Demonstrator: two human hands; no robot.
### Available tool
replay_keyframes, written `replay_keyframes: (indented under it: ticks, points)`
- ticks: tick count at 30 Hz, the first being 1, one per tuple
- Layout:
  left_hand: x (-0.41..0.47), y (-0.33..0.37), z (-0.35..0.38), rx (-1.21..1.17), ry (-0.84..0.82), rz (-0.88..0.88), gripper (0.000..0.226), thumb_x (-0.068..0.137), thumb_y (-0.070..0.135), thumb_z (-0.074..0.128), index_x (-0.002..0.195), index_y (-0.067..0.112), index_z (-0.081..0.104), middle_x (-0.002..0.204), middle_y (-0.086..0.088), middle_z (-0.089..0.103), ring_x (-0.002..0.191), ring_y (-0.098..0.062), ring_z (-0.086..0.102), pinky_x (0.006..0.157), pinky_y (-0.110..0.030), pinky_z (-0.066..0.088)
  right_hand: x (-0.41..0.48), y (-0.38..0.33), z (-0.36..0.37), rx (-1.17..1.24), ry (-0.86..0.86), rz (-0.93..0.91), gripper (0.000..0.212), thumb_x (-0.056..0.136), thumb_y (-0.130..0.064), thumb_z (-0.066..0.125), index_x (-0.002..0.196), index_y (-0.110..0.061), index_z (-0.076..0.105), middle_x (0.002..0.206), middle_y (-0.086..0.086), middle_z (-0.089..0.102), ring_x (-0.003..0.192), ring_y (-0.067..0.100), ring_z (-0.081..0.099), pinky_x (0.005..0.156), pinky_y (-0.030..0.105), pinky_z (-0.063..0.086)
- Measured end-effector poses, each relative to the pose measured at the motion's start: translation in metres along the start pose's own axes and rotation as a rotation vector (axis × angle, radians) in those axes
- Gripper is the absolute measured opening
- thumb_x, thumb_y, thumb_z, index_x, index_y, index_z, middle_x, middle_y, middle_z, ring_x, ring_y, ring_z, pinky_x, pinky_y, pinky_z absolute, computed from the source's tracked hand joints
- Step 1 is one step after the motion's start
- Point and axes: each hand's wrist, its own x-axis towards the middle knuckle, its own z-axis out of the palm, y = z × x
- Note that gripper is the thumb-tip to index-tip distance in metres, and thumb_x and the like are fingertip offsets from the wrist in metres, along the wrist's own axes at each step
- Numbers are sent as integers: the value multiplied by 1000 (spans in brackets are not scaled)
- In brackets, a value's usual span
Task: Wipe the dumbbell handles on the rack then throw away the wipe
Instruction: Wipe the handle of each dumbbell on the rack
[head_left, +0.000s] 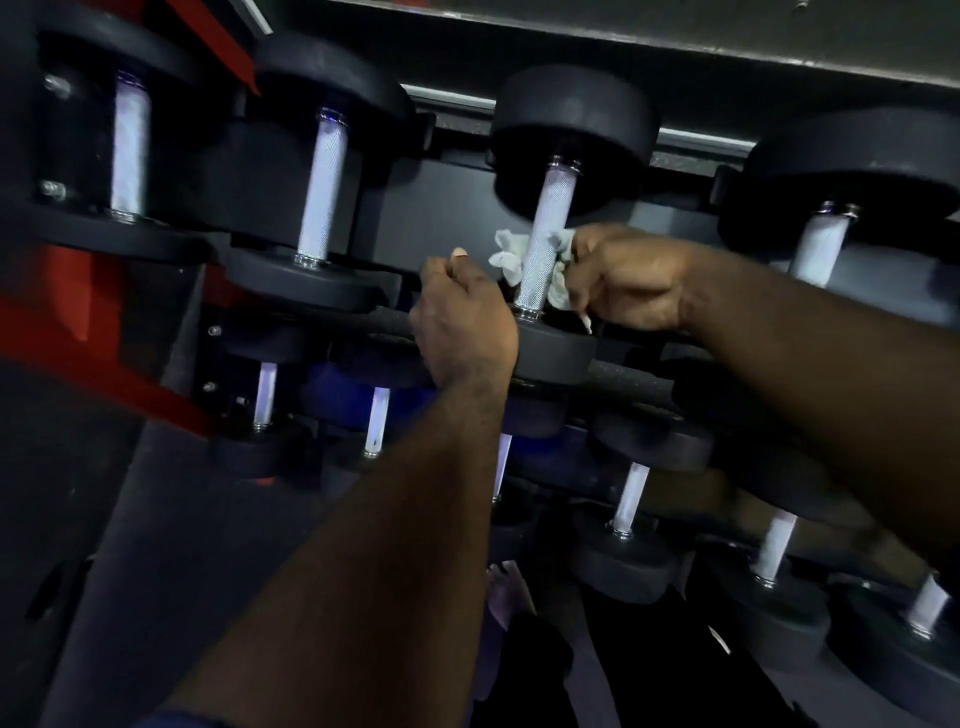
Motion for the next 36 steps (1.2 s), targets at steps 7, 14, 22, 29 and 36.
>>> replay_keyframes:
  ticks: [7,14,22,29,36]
  points:
    - [2,-3,1,17,-19,-5,36,112,38,37,105,11,61,90,-2,67,79,-12,52,58,-12,32,1,3,25,199,75,-92,77,56,25,43,122,-9,63,110,8,60,102,22,60,68,33,32]
    - [2,-3,0,26,-32,-30,38,112,38,36,108,10,62,94,-6,71,71,2,43,61,-22,29,21,-27,5,368,95,-93,44,66,12,48,104,-7,60,99,13,63,83,27,61,61,29,52]
    - [2,-2,-1,30,-41,-30,37,112,38,36,109,11,61,82,6,53,78,-10,44,76,-29,32,0,34,7,438,225,-111,31,90,-1,69,121,3,66,114,15,74,108,27,71,105,51,50]
    - [-1,1,-3,48,-54,-20,33,112,36,36,101,12,56,76,10,47,69,-3,39,61,-24,22,-20,37,-1,580,325,-159,22,88,-3,73,110,-4,68,103,11,75,91,22,72,85,38,62]
    - [3,-2,-2,36,-39,0,38,111,40,36,105,11,61,90,-2,64,85,-21,56,73,-30,34,-12,25,-9,524,204,-118,27,94,3,61,120,-2,63,126,16,69,110,26,70,90,38,60]
